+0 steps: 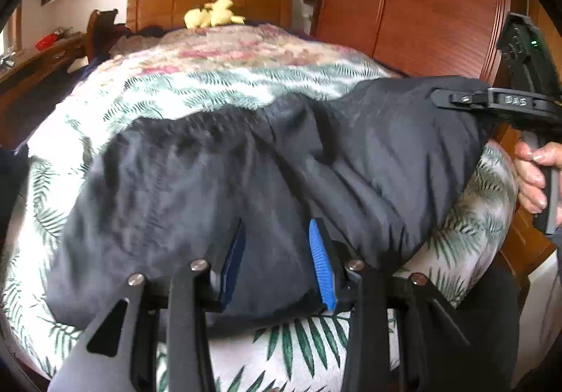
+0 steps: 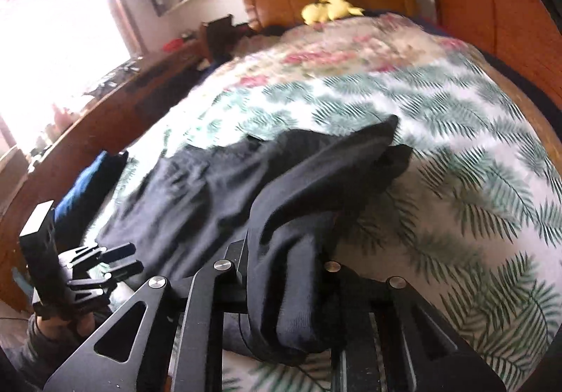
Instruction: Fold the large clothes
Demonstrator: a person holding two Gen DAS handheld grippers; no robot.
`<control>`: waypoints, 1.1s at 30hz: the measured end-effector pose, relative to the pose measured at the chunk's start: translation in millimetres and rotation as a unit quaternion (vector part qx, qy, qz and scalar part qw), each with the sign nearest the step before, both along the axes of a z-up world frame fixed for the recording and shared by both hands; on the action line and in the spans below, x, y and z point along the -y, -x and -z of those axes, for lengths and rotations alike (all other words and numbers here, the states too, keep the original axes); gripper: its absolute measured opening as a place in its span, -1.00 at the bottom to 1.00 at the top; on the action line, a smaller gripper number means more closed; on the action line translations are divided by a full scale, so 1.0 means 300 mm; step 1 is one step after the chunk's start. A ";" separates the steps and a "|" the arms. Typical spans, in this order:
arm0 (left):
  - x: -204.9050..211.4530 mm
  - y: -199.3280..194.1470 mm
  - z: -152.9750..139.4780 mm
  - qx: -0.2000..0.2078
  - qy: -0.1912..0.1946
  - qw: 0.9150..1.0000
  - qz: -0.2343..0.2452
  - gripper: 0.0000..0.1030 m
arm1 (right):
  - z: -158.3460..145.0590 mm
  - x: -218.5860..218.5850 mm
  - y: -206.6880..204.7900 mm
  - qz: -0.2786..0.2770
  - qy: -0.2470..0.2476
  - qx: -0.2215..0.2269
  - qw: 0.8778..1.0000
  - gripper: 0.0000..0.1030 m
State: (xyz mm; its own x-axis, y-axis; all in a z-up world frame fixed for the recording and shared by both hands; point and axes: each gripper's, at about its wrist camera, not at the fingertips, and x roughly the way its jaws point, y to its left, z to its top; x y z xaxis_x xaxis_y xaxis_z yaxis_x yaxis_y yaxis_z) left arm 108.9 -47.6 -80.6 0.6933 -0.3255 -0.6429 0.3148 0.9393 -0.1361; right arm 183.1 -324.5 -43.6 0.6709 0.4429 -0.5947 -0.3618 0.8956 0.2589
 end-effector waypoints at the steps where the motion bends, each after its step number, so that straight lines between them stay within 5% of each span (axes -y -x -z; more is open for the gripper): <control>1: -0.018 0.007 -0.017 0.003 0.005 1.000 -0.002 -0.30 | -0.016 -0.024 -0.012 -0.007 0.001 0.005 1.000 -0.71; 6: -0.119 0.067 -0.081 0.015 0.015 1.000 -0.015 -0.30 | -0.082 -0.226 -0.048 -0.060 0.020 0.031 0.997 -0.74; 15: -0.422 0.168 -0.130 0.029 -0.033 0.995 -0.092 -0.30 | -0.125 -0.763 -0.093 -0.180 0.027 0.062 0.981 -0.76; 21: -0.575 0.212 -0.090 0.015 -0.041 0.990 -0.134 -0.30 | -0.058 -1.059 -0.138 -0.206 0.028 0.013 0.978 -0.64; 25: -0.592 0.218 -0.082 0.017 -0.035 0.990 -0.139 -0.30 | -0.052 -1.099 -0.150 -0.215 0.026 -0.003 0.976 -0.51; 29: -0.573 0.195 -0.093 0.024 -0.029 0.990 -0.135 -0.30 | -0.116 -1.031 -0.108 -0.212 0.018 0.021 0.977 -0.06; 33: -0.532 0.175 -0.131 0.038 -0.022 0.991 -0.128 -0.30 | -0.142 -0.875 -0.095 -0.181 0.039 0.042 0.982 -0.03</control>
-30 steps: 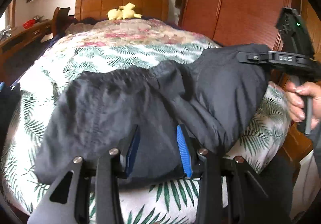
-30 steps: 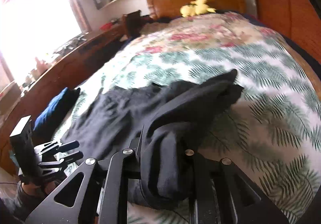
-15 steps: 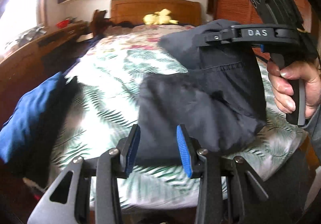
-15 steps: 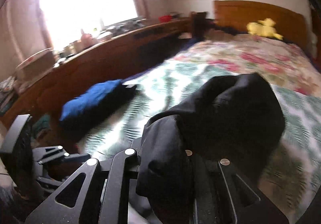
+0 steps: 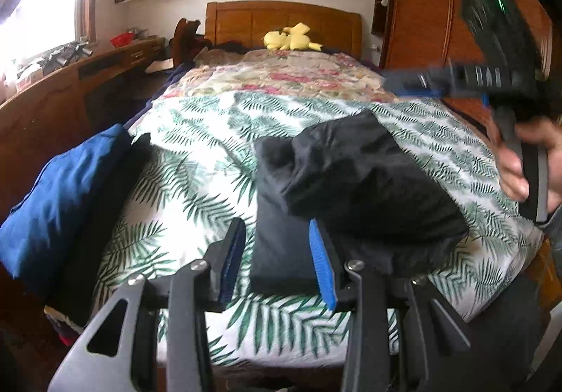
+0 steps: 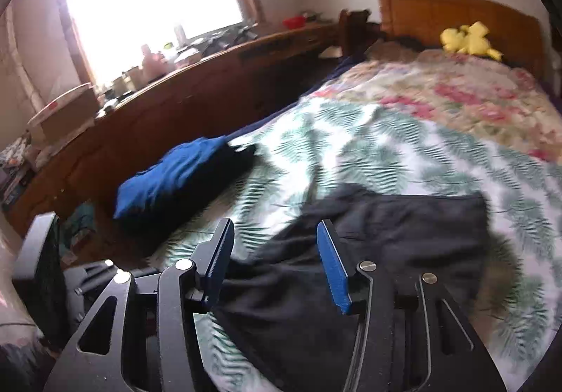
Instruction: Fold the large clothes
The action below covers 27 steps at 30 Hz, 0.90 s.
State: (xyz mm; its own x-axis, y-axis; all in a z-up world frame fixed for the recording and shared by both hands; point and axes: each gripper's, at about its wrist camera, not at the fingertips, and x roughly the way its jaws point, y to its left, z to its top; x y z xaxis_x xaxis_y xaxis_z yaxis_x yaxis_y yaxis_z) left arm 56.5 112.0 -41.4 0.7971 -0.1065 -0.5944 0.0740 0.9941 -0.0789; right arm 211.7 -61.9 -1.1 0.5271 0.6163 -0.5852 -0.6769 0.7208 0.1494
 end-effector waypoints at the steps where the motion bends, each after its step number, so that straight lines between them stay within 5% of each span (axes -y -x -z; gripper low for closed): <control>1: 0.012 -0.010 -0.011 0.004 0.000 1.000 0.003 -0.30 | 0.015 0.046 -0.004 0.012 0.015 0.005 1.000 -0.03; 8: 0.069 -0.059 -0.061 0.021 0.005 1.000 0.015 -0.30 | 0.271 0.224 -0.028 0.038 0.107 -0.051 0.992 -0.03; 13: 0.087 -0.104 -0.048 0.008 0.004 1.000 0.018 -0.30 | 0.417 0.233 0.003 0.033 0.082 -0.073 0.993 -0.02; 27: 0.118 -0.137 0.138 -0.052 0.002 0.999 0.007 -0.30 | 0.442 0.213 0.011 0.023 0.056 -0.068 0.996 -0.02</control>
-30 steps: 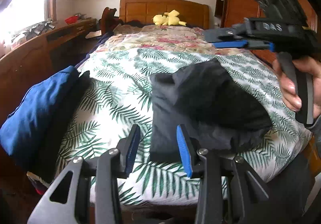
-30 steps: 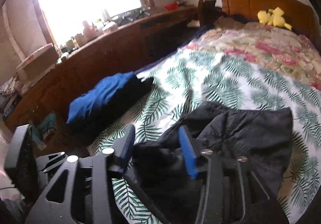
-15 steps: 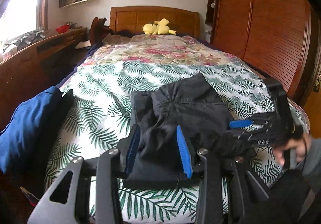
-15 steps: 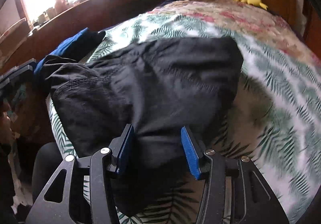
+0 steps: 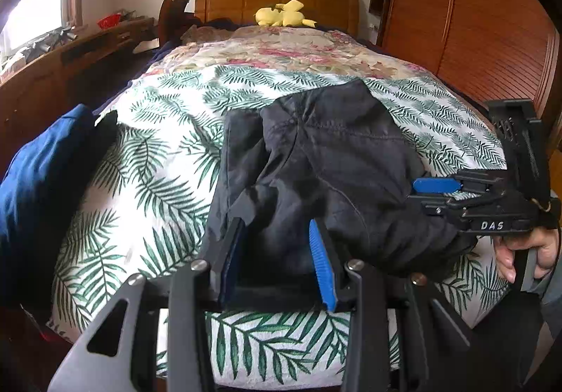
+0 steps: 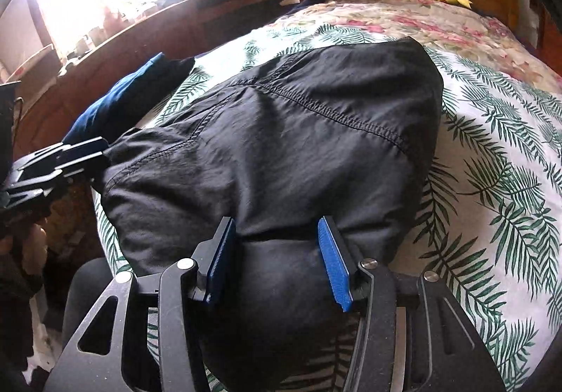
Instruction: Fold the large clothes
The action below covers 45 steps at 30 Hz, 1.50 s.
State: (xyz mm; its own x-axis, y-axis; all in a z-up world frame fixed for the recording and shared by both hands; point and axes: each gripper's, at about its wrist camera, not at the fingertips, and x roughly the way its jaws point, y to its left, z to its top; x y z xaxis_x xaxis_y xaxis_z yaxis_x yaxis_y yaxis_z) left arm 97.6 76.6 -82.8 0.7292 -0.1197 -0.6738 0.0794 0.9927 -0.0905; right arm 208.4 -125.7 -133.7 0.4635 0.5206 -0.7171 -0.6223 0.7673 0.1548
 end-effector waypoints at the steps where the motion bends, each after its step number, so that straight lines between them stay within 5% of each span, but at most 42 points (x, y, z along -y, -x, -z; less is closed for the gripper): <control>1: -0.007 0.004 0.010 -0.003 0.001 1.000 -0.002 -0.30 | 0.002 0.002 0.002 0.000 0.000 0.002 1.000 -0.02; 21: -0.069 0.022 0.122 -0.002 0.048 0.999 -0.022 -0.30 | -0.020 -0.010 0.026 0.001 0.030 0.025 0.999 0.08; 29: -0.079 0.042 0.136 0.012 0.053 0.998 -0.013 -0.88 | -0.028 -0.001 0.007 -0.001 0.041 0.018 0.999 0.18; 36: -0.118 0.069 0.063 0.053 0.030 0.998 -0.022 -0.94 | -0.044 -0.015 -0.015 -0.003 0.057 0.020 0.998 0.19; 45: -0.191 0.059 0.089 0.043 0.038 0.998 -0.032 -0.94 | -0.095 0.019 -0.129 0.026 0.056 0.039 0.997 0.19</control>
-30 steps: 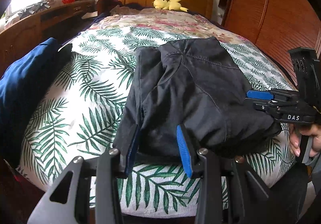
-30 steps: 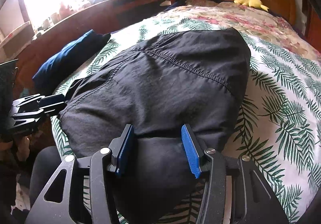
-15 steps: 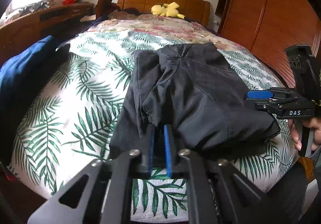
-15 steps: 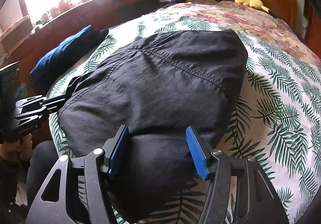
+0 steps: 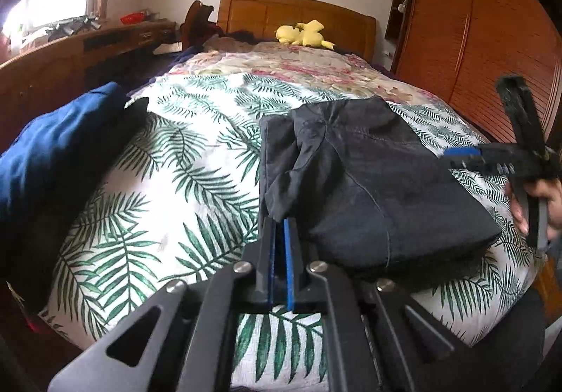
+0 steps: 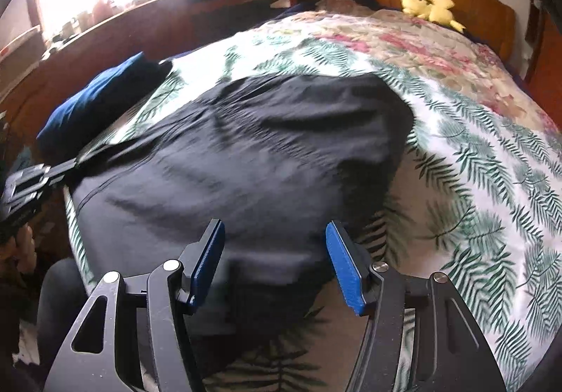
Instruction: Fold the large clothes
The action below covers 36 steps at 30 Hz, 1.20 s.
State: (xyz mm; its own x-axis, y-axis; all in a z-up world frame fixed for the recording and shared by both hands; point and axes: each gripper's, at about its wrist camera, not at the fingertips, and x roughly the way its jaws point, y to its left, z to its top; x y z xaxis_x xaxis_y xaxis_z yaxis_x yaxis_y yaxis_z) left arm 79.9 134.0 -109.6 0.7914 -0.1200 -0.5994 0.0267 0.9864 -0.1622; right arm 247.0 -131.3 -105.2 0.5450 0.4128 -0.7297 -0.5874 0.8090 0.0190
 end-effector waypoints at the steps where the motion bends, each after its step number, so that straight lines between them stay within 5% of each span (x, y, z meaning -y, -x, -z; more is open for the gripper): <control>1: 0.000 -0.003 0.006 -0.003 0.001 1.000 0.002 -0.94 | 0.000 0.008 -0.030 0.006 -0.003 -0.004 1.000 0.21; 10: 0.010 -0.006 0.008 -0.017 0.017 1.000 0.002 -0.94 | 0.073 0.081 -0.385 0.079 -0.020 -0.055 0.995 0.38; 14: 0.030 -0.005 0.014 -0.019 0.004 1.000 -0.001 -0.93 | 0.113 0.102 -0.511 0.092 -0.066 -0.095 0.989 0.66; 20: 0.023 -0.008 0.016 -0.027 0.014 1.000 0.000 -0.92 | 0.176 0.127 -0.672 0.120 -0.127 -0.165 0.971 0.70; 27: 0.016 0.053 -0.031 -0.037 0.001 0.999 0.009 -0.78 | 0.210 0.106 -0.682 0.112 -0.110 -0.166 0.973 0.70; 36: -0.010 0.062 0.051 -0.080 0.008 0.997 0.003 -0.74 | 0.217 0.083 -0.672 0.115 -0.096 -0.152 0.977 0.70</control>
